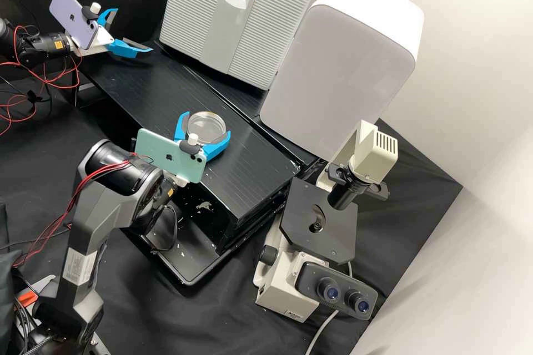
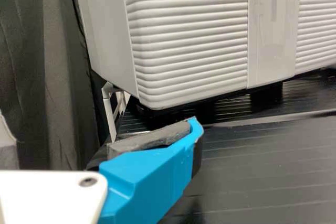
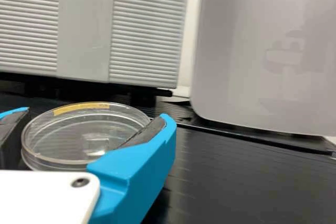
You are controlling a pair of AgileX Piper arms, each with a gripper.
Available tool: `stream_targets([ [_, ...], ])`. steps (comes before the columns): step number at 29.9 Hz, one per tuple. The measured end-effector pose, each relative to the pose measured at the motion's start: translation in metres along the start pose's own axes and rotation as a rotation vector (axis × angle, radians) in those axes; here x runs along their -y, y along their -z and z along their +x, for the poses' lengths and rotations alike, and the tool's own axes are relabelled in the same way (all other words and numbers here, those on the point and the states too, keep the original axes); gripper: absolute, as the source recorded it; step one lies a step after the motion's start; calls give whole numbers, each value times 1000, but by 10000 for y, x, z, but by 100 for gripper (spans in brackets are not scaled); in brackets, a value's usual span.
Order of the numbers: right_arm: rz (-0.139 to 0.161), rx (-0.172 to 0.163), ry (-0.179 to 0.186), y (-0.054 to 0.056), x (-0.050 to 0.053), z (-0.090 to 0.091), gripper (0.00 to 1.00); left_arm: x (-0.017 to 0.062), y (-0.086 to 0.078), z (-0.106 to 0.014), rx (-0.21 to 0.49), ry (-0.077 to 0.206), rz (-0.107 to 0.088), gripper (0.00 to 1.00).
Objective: Slide the petri dish to the right
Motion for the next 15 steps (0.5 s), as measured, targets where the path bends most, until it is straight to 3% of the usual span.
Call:
stream_targets([
  [2, 2, 19, 1, -43, -10, -32, 0, 0, 0, 0, 0, 0, 0, 100],
  [7, -11, 21, 10, -101, -85, -154, 0, 0, 0, 0, 0, 0, 0, 100],
  [10, 1, 59, -12, -188, -174, -252, 0, 0, 0, 0, 0, 0, 0, 100],
  [15, -21, 36, 16, -241, -235, -341, 0, 0, 0, 0, 0, 0, 0, 100],
])
